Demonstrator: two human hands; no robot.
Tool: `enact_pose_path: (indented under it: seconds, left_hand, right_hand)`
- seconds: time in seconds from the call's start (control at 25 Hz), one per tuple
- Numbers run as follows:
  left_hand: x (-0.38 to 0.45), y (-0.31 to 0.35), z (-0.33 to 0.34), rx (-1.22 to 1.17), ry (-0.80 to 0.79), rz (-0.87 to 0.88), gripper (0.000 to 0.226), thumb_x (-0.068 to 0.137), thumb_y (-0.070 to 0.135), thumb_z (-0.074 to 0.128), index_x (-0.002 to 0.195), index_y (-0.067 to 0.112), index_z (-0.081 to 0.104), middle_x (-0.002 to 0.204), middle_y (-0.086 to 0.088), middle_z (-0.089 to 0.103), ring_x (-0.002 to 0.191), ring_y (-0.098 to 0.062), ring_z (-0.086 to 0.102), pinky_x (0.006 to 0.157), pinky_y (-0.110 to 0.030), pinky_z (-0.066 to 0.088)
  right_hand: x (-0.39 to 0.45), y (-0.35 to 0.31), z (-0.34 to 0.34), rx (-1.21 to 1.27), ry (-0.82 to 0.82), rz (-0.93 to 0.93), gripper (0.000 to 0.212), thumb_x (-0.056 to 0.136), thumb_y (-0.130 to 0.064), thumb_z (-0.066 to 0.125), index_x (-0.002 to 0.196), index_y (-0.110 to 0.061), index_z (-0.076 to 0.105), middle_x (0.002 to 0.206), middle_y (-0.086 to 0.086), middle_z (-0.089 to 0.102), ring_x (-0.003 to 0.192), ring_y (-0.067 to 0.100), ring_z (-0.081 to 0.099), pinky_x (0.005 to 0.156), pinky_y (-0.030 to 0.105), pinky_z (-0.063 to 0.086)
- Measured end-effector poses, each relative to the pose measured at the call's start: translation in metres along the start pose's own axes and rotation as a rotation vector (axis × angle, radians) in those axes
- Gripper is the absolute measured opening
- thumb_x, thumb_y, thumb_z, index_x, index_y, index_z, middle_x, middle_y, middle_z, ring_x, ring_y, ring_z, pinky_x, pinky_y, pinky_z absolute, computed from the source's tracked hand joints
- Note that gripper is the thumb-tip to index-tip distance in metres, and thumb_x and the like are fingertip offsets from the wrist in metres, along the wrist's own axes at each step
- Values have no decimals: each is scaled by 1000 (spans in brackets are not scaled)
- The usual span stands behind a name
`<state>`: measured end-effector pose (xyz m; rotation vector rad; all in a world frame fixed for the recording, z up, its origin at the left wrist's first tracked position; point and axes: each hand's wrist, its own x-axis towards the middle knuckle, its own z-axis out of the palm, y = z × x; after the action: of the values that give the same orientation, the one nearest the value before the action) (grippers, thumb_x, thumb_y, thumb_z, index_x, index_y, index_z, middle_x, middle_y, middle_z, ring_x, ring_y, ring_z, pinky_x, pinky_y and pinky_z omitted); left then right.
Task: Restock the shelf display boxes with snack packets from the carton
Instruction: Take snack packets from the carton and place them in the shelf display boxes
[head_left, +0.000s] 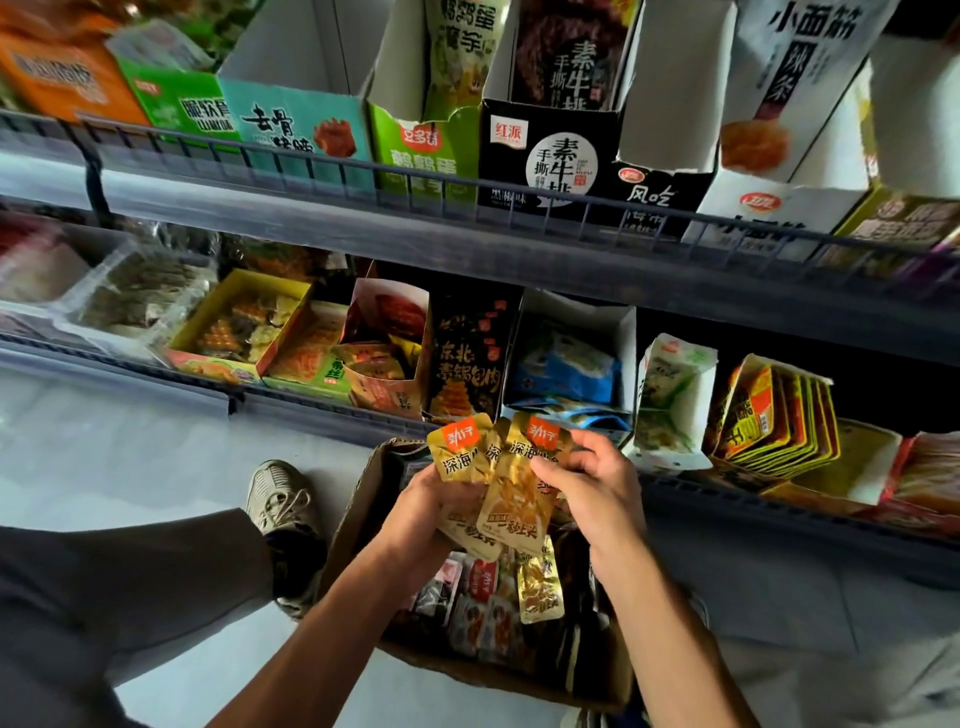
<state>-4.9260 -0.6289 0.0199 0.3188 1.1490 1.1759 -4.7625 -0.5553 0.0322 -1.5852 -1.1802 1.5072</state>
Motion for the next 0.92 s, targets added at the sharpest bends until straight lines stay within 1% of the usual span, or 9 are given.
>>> enact_pose_path:
  seconds: [0.04, 0.16, 0.28, 0.36, 0.44, 0.56, 0.68, 0.84, 0.92]
  left_hand:
    - [0, 2, 0, -28, -20, -35, 41, 75, 15, 63, 115, 5, 67, 113, -23, 69, 98, -39, 65, 81, -43, 50]
    - [-2, 3, 1, -20, -69, -103, 35, 98, 28, 50, 121, 5, 63, 120, -23, 67, 108, -40, 65, 85, -44, 53]
    - [7, -3, 0, 46, 21, 2, 13, 92, 4, 58, 102, 7, 66, 104, -21, 70, 97, -39, 66, 74, -41, 60]
    - [14, -8, -2, 135, 68, 66, 22, 75, -5, 64, 93, 8, 66, 91, -17, 71, 89, -36, 67, 69, -39, 60]
    - [17, -9, -3, 70, 14, 31, 26, 73, 6, 64, 98, 9, 68, 97, -16, 71, 93, -34, 68, 82, -46, 56]
    - [14, -13, -1, -16, -137, -67, 32, 93, 23, 62, 121, 8, 63, 114, -18, 68, 105, -35, 65, 95, -50, 49]
    - [18, -25, 1, 60, 61, -36, 28, 84, 6, 73, 112, 5, 67, 109, -23, 70, 96, -36, 68, 85, -48, 57]
    - [25, -22, -11, -171, 277, 47, 39, 84, 1, 70, 121, 1, 59, 114, -27, 67, 99, -40, 67, 89, -58, 54]
    - [28, -18, -21, -234, 284, 76, 42, 81, 0, 72, 120, 3, 57, 109, -23, 69, 96, -38, 68, 86, -57, 56]
  right_hand:
    - [1, 2, 1, 18, -7, 12, 52, 75, -16, 84, 121, -17, 59, 103, 4, 73, 91, 16, 69, 68, 23, 50]
    - [1, 12, 5, 126, -97, 78, 47, 76, -14, 82, 118, -23, 61, 110, 1, 72, 102, 20, 69, 89, 46, 56]
    - [1, 14, 5, 233, -184, 191, 50, 75, -14, 81, 120, -21, 62, 107, 3, 75, 100, 22, 70, 89, 44, 55]
    - [4, 17, 5, 315, -249, 280, 44, 78, -11, 76, 120, -16, 65, 105, 8, 76, 101, 26, 70, 89, 46, 55]
    - [4, 19, 8, 349, -255, 265, 34, 86, -9, 70, 119, -14, 66, 107, 8, 75, 100, 24, 70, 85, 43, 55]
    - [-3, 25, 21, 376, -237, 234, 35, 92, -8, 63, 125, -21, 63, 118, 3, 72, 105, 21, 69, 85, 39, 56]
    - [-9, 34, 33, 571, -308, 321, 34, 100, -5, 47, 123, -25, 62, 116, 3, 73, 108, 19, 68, 88, 35, 53]
    - [-1, 59, 28, 536, 60, 624, 32, 101, -32, 49, 128, -19, 60, 127, 7, 67, 119, 30, 59, 97, 45, 45]
    - [-9, 66, 36, 650, 23, 756, 39, 102, -41, 44, 128, -13, 54, 133, 17, 59, 119, 38, 57, 99, 51, 42]
